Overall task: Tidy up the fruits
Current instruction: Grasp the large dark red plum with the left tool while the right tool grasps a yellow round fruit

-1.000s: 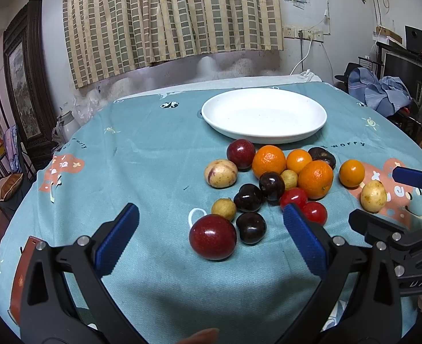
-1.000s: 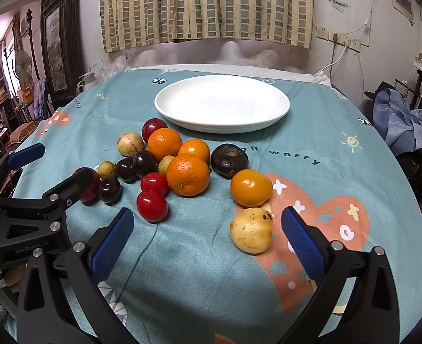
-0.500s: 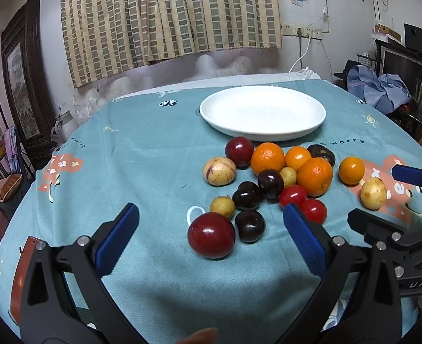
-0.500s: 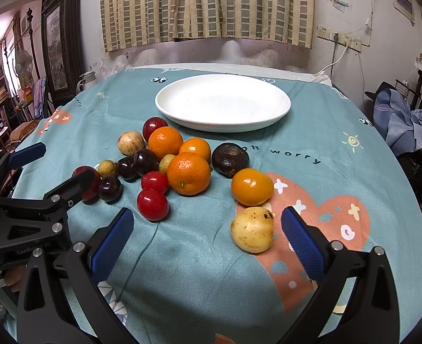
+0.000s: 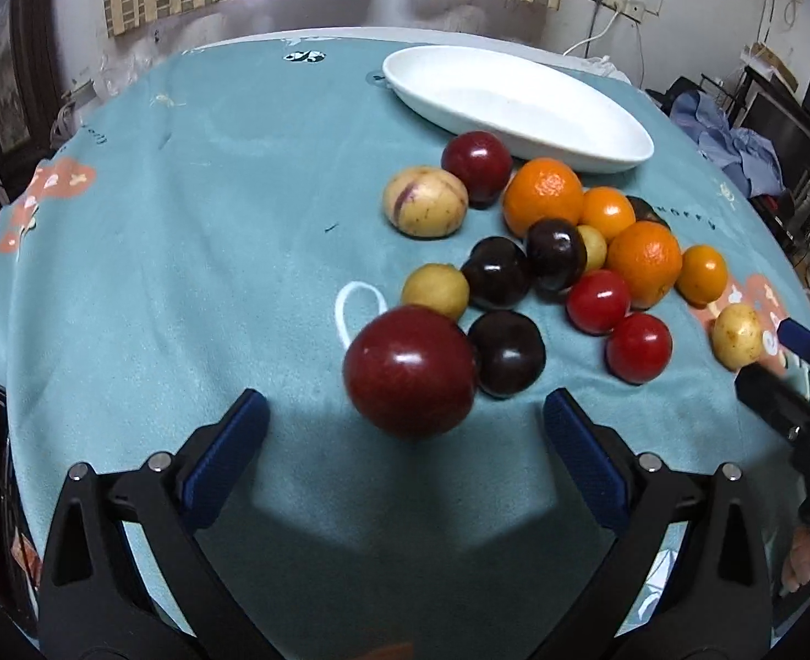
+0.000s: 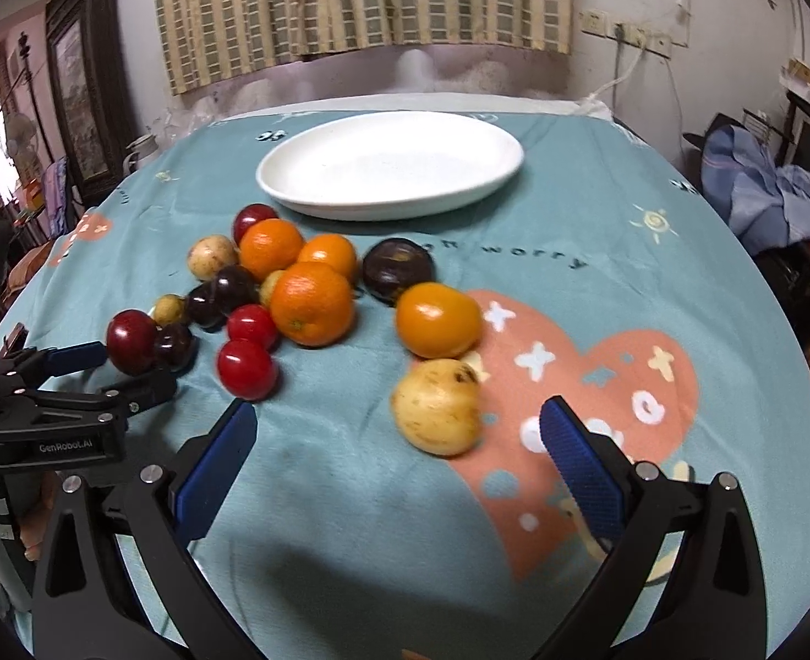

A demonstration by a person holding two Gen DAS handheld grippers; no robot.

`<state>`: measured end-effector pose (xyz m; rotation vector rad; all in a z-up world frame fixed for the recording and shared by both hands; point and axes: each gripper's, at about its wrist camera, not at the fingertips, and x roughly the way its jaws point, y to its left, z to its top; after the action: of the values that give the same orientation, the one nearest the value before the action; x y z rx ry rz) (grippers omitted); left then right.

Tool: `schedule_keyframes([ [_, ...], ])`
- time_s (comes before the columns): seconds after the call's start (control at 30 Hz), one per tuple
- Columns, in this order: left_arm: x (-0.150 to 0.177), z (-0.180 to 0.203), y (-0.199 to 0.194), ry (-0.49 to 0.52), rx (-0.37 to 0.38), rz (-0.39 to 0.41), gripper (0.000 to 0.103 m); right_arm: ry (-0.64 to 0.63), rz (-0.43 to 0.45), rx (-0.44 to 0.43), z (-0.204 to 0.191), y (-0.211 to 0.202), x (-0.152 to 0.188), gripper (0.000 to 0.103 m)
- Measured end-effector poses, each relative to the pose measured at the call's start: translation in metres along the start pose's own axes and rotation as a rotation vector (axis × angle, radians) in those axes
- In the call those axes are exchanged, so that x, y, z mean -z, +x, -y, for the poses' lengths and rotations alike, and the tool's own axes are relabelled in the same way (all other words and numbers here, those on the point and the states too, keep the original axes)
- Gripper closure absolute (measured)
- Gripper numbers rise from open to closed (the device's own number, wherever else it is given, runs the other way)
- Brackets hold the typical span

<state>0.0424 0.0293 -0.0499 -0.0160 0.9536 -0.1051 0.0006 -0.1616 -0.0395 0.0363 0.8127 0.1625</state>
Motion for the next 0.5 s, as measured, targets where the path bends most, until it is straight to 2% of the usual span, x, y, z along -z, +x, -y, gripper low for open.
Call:
schedule_keyframes([
  [0.1, 0.002, 0.007, 0.004, 0.047, -0.05, -0.016, 0.002, 0.017, -0.012, -0.012, 0.006, 0.0, 0.002, 0.001],
  [0.27, 0.002, 0.002, 0.001, 0.058, -0.012, -0.016, 0.002, 0.054, -0.052, -0.03, 0.015, 0.004, 0.003, 0.001],
  [0.4, -0.003, -0.018, -0.005, -0.024, 0.116, 0.011, 0.002, 0.117, -0.097, -0.061, 0.028, 0.012, 0.005, 0.001],
  [0.5, -0.008, -0.016, -0.002, 0.025, 0.069, 0.013, 0.002, 0.142, -0.118, -0.083, 0.032, 0.015, 0.006, 0.001],
])
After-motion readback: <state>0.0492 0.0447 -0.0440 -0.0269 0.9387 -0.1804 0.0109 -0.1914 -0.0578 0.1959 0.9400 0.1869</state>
